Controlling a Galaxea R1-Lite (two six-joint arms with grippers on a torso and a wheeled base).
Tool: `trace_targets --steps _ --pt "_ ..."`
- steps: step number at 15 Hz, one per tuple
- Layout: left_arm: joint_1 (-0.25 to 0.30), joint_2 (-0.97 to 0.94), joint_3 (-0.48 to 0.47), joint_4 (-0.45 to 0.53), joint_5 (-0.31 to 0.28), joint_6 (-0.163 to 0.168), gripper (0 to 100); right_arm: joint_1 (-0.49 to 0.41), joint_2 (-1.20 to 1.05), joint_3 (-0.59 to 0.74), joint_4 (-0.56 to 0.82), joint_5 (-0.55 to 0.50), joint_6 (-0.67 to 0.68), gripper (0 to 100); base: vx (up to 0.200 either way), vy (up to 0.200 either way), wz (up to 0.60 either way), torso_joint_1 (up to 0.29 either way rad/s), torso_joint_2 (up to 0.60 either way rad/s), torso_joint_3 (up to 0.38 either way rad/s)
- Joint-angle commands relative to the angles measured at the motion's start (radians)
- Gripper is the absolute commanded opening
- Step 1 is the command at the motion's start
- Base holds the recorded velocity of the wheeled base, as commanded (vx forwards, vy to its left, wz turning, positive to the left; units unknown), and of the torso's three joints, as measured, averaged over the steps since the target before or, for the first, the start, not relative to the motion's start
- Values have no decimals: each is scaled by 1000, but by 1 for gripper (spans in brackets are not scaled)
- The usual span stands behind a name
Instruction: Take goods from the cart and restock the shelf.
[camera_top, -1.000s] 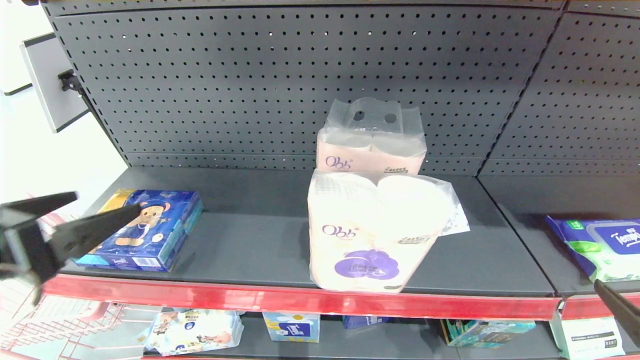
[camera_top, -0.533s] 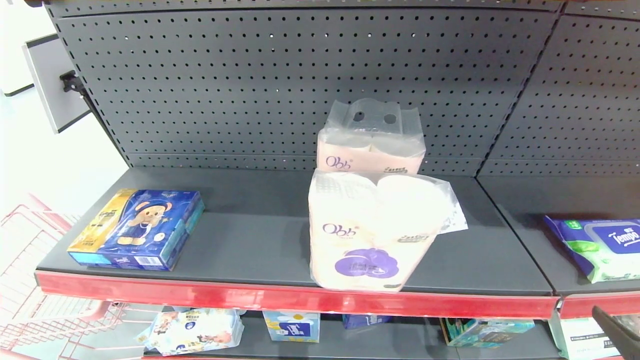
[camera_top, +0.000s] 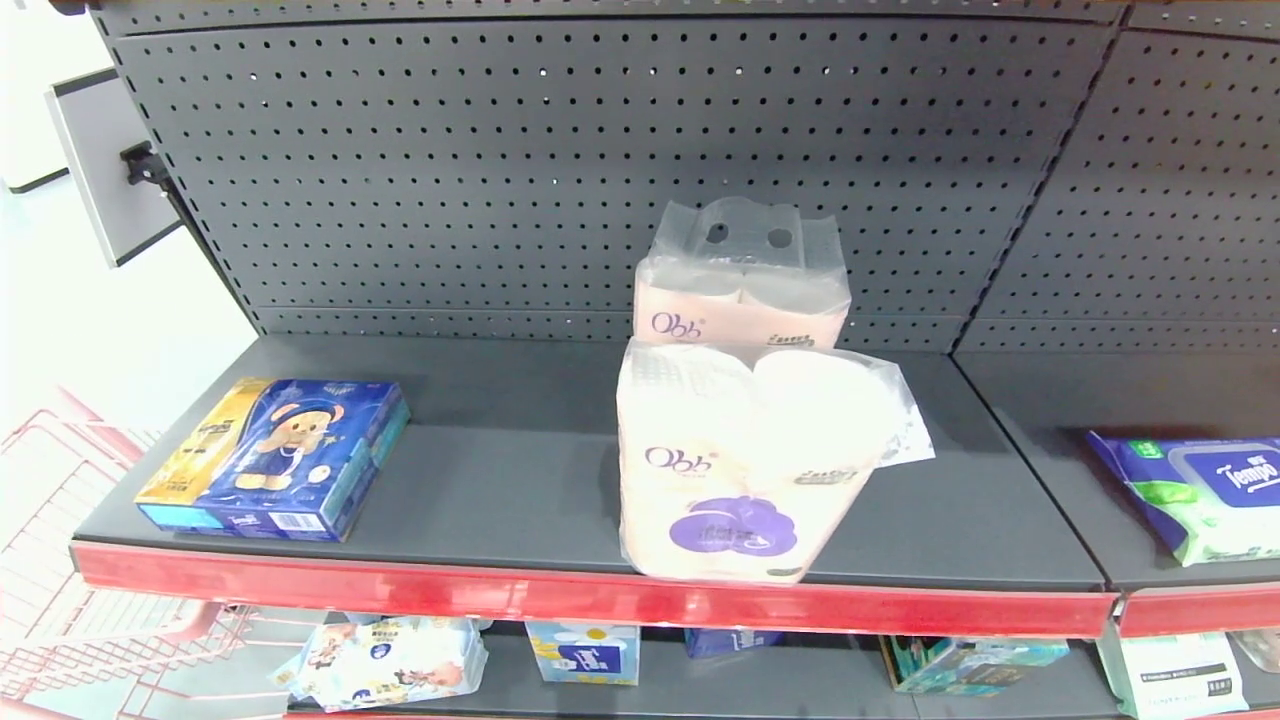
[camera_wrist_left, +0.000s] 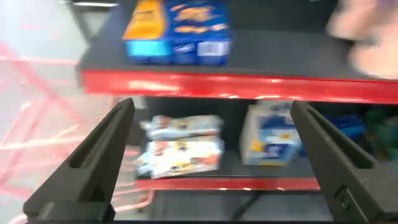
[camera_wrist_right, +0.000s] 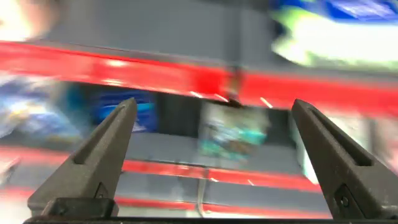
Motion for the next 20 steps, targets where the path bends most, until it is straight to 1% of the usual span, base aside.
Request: trace_targets --steps 1,2,3,4,5,6,7,8,9,10,11,12,13,14,15,16,17,20 --pt "1 -4 166 -123 274 0 100 22 -111 0 66 -86 41 100 0 0 0 0 0 0" --pt "1 -4 218 -244 301 -16 100 23 -110 4 63 -72 35 100 0 0 0 0 0 0" --pt "1 -4 253 -323 217 -21 100 30 -113 4 46 -47 38 100 0 0 0 0 0 0" --pt "1 -4 267 -345 88 -19 100 46 -123 4 46 -18 37 100 0 0 0 0 0 0" --pt "1 -5 269 -347 -12 -16 100 109 -143 4 44 -4 30 100 0 0 0 0 0 0" --pt "1 -5 269 -347 -39 -23 100 112 -143 4 44 -4 30 100 0 0 0 0 0 0" --pt "1 -4 269 -347 -49 -24 100 103 -148 4 44 -4 32 100 0 0 0 0 0 0" --pt "-22 -5 267 -347 -50 -27 100 100 -156 4 46 -4 32 100 0 0 0 0 0 0" --pt "-88 -1 267 -347 -49 -27 100 97 -162 4 46 -4 33 100 0 0 0 0 0 0" --pt "-136 -1 267 -345 -46 -27 100 95 -171 4 46 -4 33 100 0 0 0 0 0 0" --pt "-167 -7 265 -343 -24 -27 100 86 -186 4 46 -4 37 100 0 0 0 0 0 0" --pt "-162 -7 265 -342 -12 -24 100 85 -192 4 46 -6 38 100 0 0 0 0 0 0" --pt "-167 -7 267 -343 85 -16 100 85 -194 4 46 -9 38 100 0 0 0 0 0 0" --pt "-174 -7 275 -325 166 -10 100 85 -194 4 46 -9 37 100 0 0 0 0 0 0" --pt "-177 -7 275 -316 165 -4 100 85 -194 4 46 -9 33 100 0 0 0 0 0 0" --pt "-177 -7 275 -316 154 10 100 85 -194 4 46 -9 33 100 0 0 0 0 0 0" --pt "-179 -7 275 -316 151 14 100 85 -194 4 46 -9 37 100 0 0 0 0 0 0" --pt "-179 -7 275 -316 151 7 100 85 -194 4 46 -10 38 100 0 0 0 0 0 0"
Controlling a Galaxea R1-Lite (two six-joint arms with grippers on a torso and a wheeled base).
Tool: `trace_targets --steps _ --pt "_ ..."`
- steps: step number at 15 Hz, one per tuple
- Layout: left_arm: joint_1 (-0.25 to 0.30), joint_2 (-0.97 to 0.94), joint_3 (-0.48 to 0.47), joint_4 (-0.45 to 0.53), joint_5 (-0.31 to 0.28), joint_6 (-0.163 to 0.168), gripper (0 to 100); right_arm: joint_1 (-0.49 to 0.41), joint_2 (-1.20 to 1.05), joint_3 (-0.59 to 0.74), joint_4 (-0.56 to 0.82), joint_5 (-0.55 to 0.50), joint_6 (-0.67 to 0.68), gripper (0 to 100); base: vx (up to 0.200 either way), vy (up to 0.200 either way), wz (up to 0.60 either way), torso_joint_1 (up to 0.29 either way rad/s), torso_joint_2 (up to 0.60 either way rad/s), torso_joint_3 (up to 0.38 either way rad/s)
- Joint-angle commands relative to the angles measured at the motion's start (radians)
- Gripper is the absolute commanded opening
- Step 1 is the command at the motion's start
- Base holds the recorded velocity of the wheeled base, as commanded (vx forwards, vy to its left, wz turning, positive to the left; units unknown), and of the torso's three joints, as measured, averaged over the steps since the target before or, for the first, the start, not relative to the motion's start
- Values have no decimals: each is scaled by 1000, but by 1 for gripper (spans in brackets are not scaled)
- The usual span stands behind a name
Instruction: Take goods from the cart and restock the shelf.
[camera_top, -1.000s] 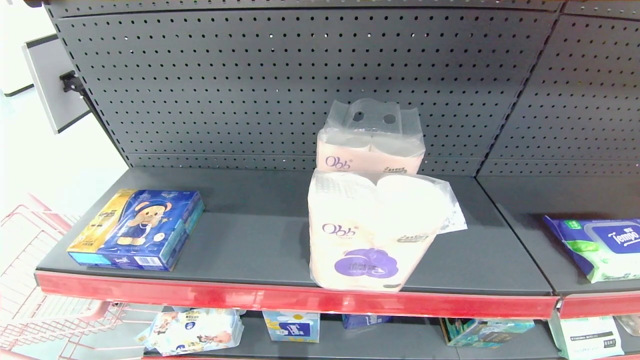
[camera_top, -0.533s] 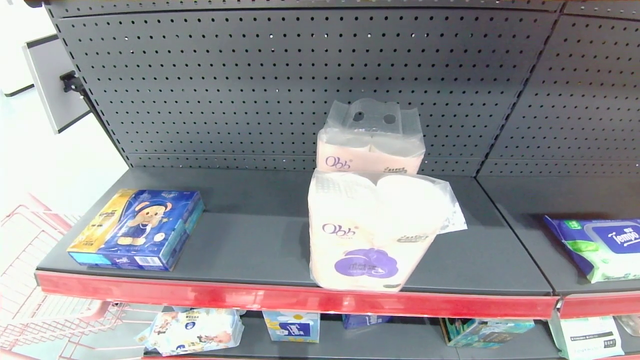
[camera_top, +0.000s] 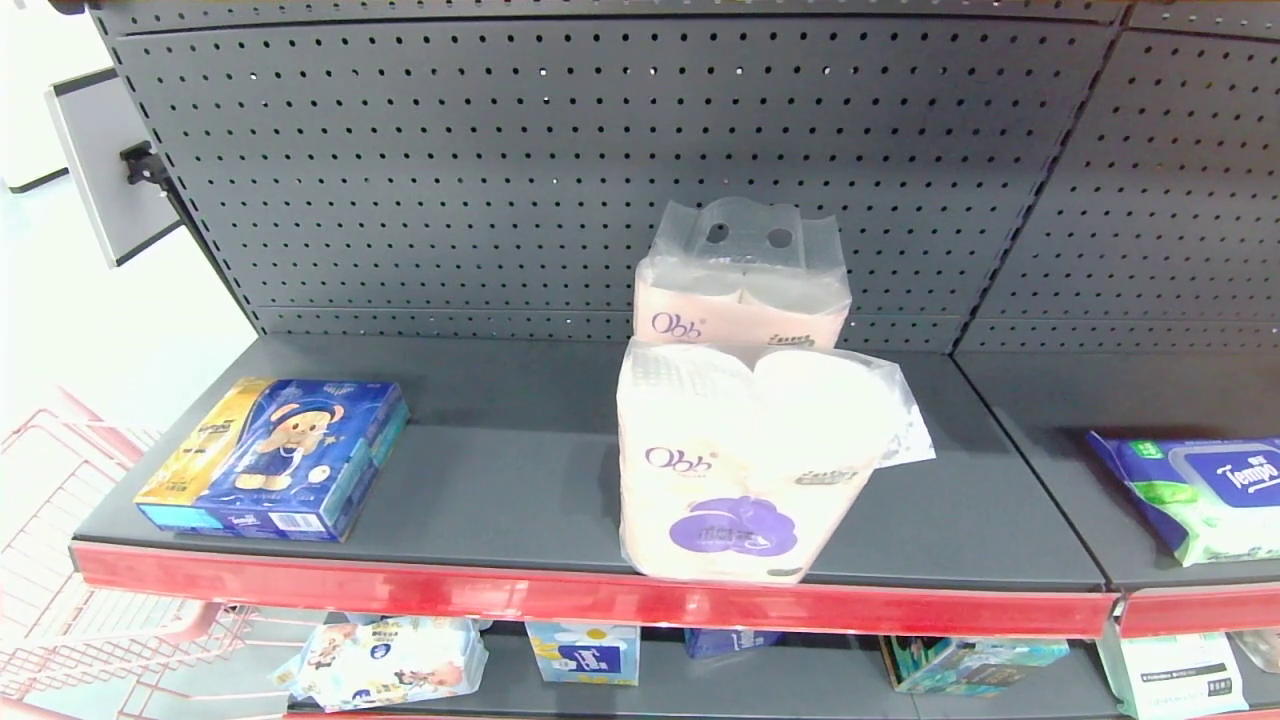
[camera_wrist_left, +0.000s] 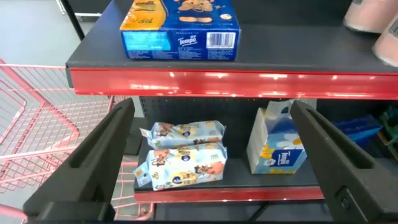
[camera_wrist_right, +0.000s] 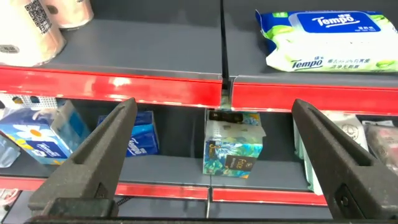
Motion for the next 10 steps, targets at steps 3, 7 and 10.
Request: trace_targets --steps 3,7,10 --pt "1 3 0 0 1 0 100 1 -1 0 0 0 1 100 0 0 0 0 0 0" --pt "0 3 0 0 1 0 100 1 -1 0 0 0 0 100 0 0 0 0 0 0" --pt "0 3 0 0 1 0 100 1 -1 0 0 -2 0 100 0 0 0 0 0 0"
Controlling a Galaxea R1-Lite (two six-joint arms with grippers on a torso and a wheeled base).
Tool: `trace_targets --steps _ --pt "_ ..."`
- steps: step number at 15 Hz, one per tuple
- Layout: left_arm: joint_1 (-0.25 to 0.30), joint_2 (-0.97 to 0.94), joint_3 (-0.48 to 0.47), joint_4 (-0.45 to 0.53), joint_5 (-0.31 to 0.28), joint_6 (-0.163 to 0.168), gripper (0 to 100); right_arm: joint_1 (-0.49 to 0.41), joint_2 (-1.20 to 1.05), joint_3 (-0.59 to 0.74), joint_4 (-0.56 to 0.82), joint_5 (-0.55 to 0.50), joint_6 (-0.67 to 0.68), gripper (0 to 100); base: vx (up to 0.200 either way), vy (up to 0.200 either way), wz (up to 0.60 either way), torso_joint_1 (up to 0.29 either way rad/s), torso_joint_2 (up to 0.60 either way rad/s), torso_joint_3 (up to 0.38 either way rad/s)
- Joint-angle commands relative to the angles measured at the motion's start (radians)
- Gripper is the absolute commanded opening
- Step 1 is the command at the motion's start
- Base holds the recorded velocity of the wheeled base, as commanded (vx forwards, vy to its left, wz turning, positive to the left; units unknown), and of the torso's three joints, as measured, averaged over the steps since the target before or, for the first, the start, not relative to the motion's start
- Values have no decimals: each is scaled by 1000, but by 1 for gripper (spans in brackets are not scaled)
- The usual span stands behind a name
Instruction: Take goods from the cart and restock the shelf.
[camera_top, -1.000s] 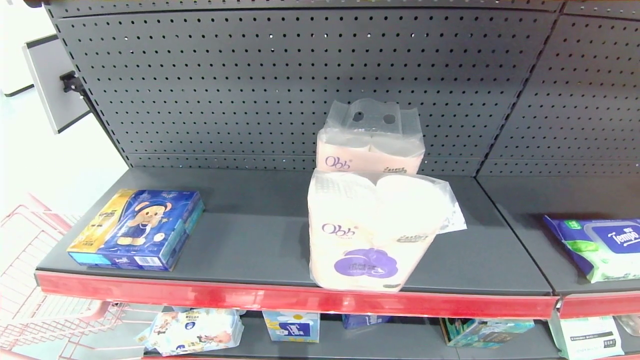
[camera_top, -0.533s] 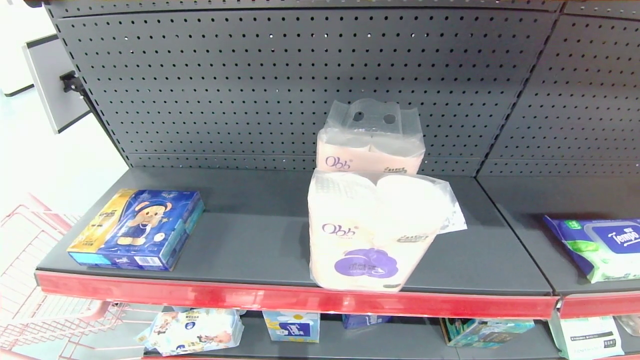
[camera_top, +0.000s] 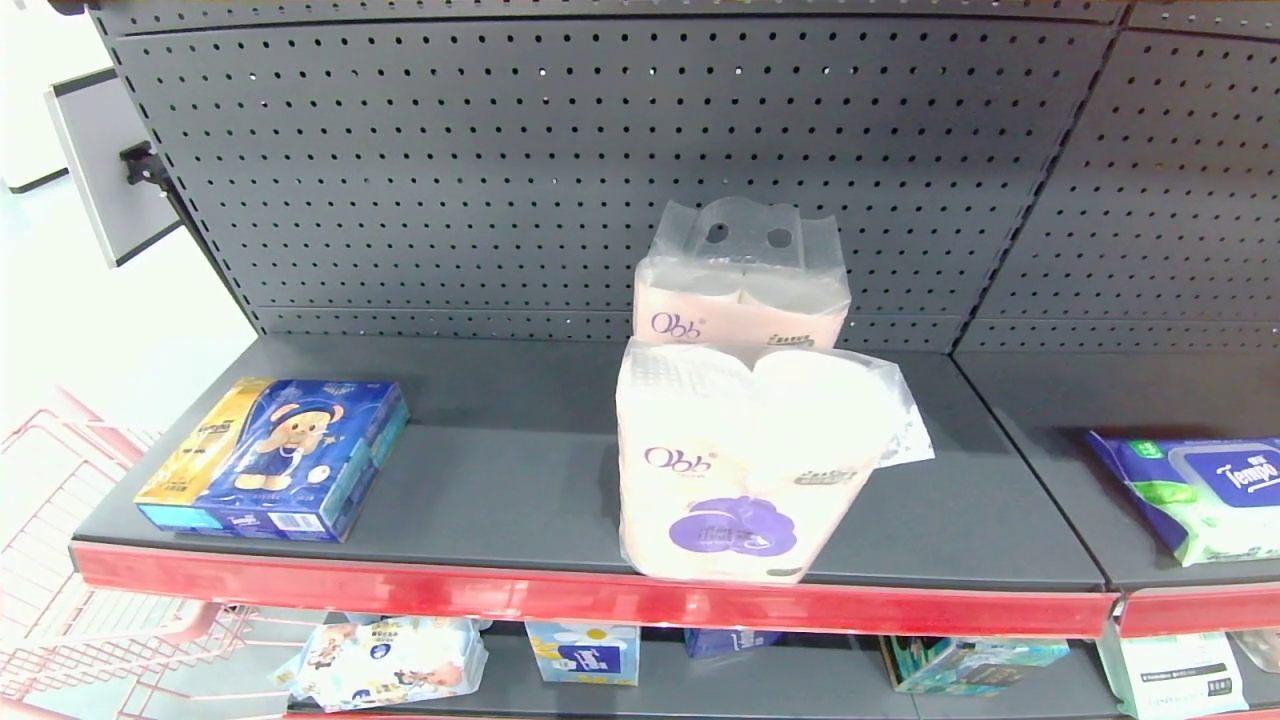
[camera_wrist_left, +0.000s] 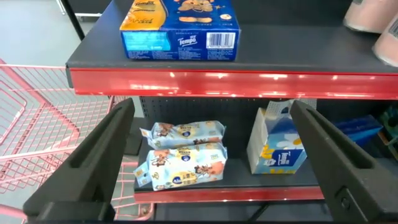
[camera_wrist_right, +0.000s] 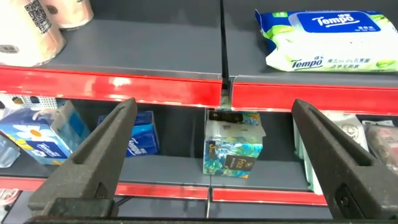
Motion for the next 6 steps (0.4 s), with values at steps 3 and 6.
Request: trace_targets --steps 3,6 --pt "0 2 0 0 0 0 100 0 -1 0 0 -4 0 100 0 0 0 0 0 0" --pt "0 2 0 0 0 0 100 0 -1 0 0 -4 1 100 0 0 0 0 0 0"
